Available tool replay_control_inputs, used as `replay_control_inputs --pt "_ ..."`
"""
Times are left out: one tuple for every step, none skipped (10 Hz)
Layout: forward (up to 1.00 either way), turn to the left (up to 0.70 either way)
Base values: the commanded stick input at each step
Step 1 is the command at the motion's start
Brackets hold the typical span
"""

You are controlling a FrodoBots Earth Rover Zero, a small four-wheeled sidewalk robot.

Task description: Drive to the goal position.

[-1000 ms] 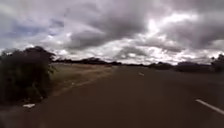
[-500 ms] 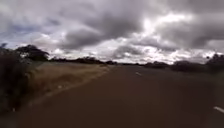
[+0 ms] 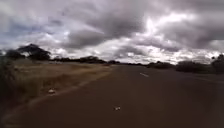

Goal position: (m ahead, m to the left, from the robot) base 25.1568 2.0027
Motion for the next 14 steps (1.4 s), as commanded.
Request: replay_control_inputs --pt "1.00 -0.19" --pt "1.00 -0.36" --pt "1.00 -0.36" --pt "1.00 -0.28" --pt "1.00 -0.06" --pt "1.00 0.04" --pt "1.00 0.04" --pt "1.00 0.00" --pt "1.00 -0.06" --pt "1.00 -0.20" --pt "1.00 -0.34" --pt "1.00 -0.36" --pt "1.00 -0.36" --pt "1.00 -0.36"
